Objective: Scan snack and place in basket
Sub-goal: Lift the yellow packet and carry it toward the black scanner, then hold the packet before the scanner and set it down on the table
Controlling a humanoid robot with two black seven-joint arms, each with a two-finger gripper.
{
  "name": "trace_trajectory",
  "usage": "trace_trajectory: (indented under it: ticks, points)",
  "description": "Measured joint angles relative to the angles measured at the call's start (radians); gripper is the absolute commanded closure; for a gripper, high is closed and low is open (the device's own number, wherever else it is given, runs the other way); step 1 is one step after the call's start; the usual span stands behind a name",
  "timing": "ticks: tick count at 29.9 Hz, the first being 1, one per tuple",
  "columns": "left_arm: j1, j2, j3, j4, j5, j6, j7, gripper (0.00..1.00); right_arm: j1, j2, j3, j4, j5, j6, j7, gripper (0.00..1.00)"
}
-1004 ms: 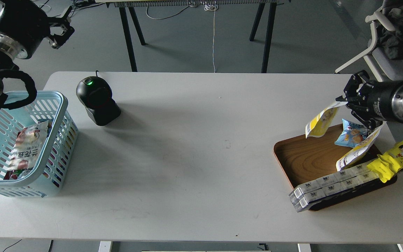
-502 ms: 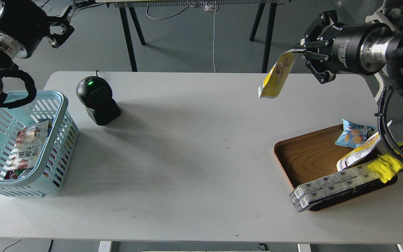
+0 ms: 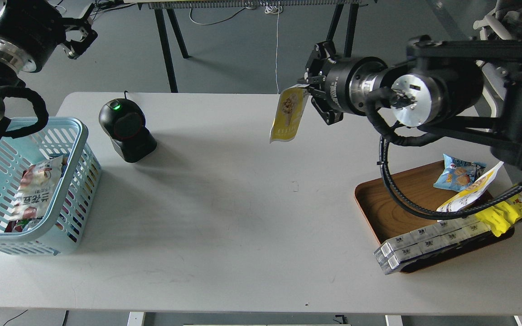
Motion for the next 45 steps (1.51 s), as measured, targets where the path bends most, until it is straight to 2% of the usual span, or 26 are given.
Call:
trace_trajectory:
  ticks: [7,12,27,31,35,36,38,39,40,45]
  points:
    - [0.000,0.001,-0.002,0.001,0.000,0.000,0.000,0.00,-0.058,0.226,0.019,-0.135,0.000,-0.001,-0.003,1.00]
    - [0.000,0.000,-0.004,0.000,0.000,0.000,0.000,0.00,-0.086,0.323,0.018,-0.210,-0.001,-0.001,-0.008,1.00]
    - [0.001,-0.006,-0.003,0.001,0.000,0.000,-0.002,0.00,-0.151,0.411,-0.028,-0.335,-0.012,-0.001,-0.012,1.00]
    - [0.001,-0.006,-0.001,0.001,0.000,0.000,-0.002,0.00,-0.152,0.412,-0.056,-0.358,-0.014,-0.001,-0.012,0.93]
    - [0.001,-0.006,-0.001,0.001,0.000,0.000,-0.002,0.00,-0.153,0.413,-0.067,-0.363,-0.015,-0.001,-0.013,0.77]
    - [0.001,-0.006,-0.001,0.001,0.000,0.000,-0.002,0.00,-0.153,0.413,-0.068,-0.364,-0.015,-0.001,-0.013,0.69]
    - [0.001,-0.006,-0.001,0.001,0.000,0.000,-0.002,0.00,-0.153,0.413,-0.068,-0.364,-0.016,-0.001,-0.013,0.30]
    - [0.001,-0.006,-0.001,0.001,0.000,0.000,-0.002,0.00,-0.153,0.413,-0.068,-0.364,-0.018,-0.001,-0.013,0.15]
    - [0.001,-0.006,-0.001,0.001,0.000,0.000,-0.002,0.00,-0.152,0.413,-0.068,-0.364,-0.020,-0.001,-0.013,0.06]
    - [0.001,-0.005,0.002,0.001,0.000,0.000,-0.002,0.00,-0.145,0.413,-0.051,-0.356,-0.024,-0.001,-0.004,0.03]
